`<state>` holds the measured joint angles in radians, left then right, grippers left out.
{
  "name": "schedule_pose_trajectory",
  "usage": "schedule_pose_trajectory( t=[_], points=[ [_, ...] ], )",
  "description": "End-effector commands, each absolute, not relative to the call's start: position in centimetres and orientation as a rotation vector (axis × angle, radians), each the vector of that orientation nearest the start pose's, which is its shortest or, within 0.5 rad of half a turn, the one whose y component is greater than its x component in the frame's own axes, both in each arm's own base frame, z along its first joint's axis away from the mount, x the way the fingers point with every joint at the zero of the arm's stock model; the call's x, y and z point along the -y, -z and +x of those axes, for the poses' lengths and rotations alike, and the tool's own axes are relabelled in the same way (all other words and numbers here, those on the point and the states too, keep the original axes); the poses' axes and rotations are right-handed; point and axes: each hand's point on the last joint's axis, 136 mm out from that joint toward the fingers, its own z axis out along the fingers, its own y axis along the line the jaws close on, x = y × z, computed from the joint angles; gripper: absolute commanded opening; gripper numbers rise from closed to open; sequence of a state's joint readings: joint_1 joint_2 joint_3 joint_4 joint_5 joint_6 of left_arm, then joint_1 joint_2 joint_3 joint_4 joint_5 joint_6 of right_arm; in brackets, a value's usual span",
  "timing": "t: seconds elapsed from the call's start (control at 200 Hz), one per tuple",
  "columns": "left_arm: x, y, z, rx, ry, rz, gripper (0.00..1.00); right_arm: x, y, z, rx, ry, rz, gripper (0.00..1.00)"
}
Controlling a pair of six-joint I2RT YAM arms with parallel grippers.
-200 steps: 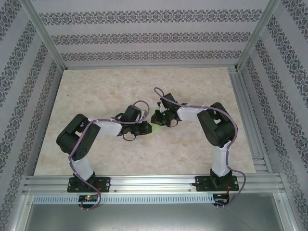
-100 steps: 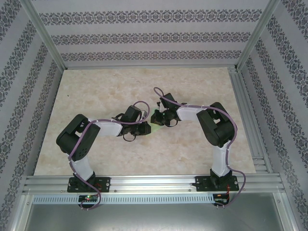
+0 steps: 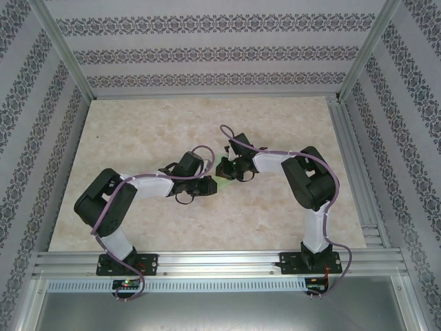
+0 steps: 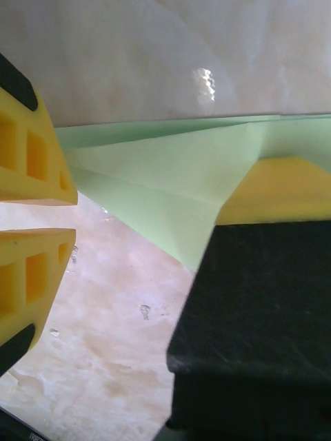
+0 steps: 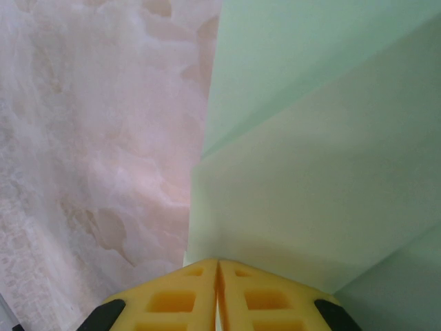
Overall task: Fold a paper plane with a square sheet of paper (pick it up from the middle)
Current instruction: Fourth fold the wing at the center of the table.
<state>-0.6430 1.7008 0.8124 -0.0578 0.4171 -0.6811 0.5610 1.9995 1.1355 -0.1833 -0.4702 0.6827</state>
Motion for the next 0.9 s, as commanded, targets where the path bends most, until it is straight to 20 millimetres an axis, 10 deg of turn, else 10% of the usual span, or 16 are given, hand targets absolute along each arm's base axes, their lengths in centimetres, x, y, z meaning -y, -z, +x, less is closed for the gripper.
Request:
schedule_pose_trajectory(
  t=[0.0,0.24,0.589,0.894],
  points=[
    [29.0,-2.8,26.2,-2.782,0.971,0.154,0.17,-26.9,5.7,31.2,-3.02,-0.705,0.092,0.11],
    [28.1,-1.8,26.3,-2.804,0.888,0.119,0.17,-26.7,5.7,31.1,-3.025,-0.693,0.091,0.11],
    [29.6,-6.2,29.1,-2.63,0.987,0.11,0.17,-26.5,6.1,30.8,-3.04,-0.673,0.09,0.11],
    [28.9,-3.3,28.2,-2.722,0.938,0.077,0.15,-26.3,6.1,30.6,-3.042,-0.662,0.09,0.11]
  ],
)
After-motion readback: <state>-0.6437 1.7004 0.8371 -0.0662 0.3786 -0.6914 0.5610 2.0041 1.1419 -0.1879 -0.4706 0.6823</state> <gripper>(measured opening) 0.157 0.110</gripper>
